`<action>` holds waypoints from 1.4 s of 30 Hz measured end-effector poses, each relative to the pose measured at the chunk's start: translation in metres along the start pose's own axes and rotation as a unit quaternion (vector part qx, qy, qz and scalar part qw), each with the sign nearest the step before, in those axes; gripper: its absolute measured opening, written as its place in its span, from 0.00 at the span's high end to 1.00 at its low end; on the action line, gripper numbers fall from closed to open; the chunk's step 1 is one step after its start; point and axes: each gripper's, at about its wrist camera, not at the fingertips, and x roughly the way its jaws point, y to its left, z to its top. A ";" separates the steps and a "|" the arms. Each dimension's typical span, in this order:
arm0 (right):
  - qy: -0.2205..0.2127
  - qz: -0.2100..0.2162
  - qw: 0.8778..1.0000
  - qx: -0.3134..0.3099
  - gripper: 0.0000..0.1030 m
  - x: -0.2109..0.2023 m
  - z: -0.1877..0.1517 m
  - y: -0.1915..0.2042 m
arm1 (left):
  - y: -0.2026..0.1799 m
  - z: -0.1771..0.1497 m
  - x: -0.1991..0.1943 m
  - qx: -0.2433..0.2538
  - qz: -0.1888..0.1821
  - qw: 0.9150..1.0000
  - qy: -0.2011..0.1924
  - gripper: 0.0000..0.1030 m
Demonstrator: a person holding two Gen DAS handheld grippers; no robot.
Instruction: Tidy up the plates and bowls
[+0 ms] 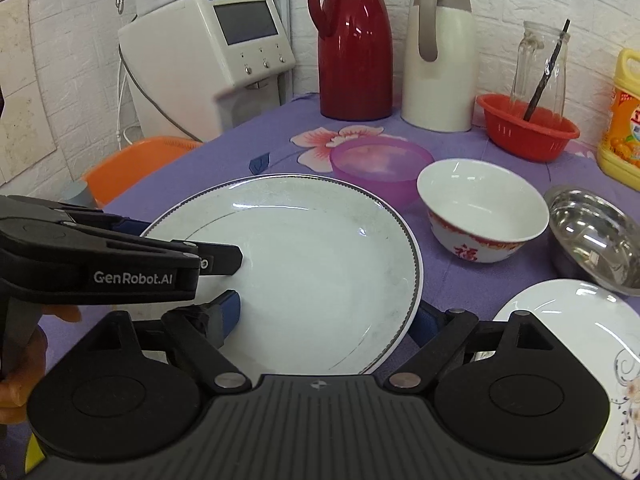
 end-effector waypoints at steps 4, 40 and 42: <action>-0.024 -0.003 1.000 -0.010 0.00 -0.028 0.000 0.010 | -0.007 0.000 -0.030 0.008 0.002 1.000 -0.026 0.60; -0.029 -0.004 0.999 0.043 0.00 -0.110 -0.118 0.056 | -0.022 -0.129 -0.115 0.008 -0.009 1.000 -0.026 0.31; -0.060 0.000 0.996 0.071 0.00 -0.121 -0.120 0.047 | -0.024 -0.124 -0.124 0.014 -0.004 0.999 -0.048 0.29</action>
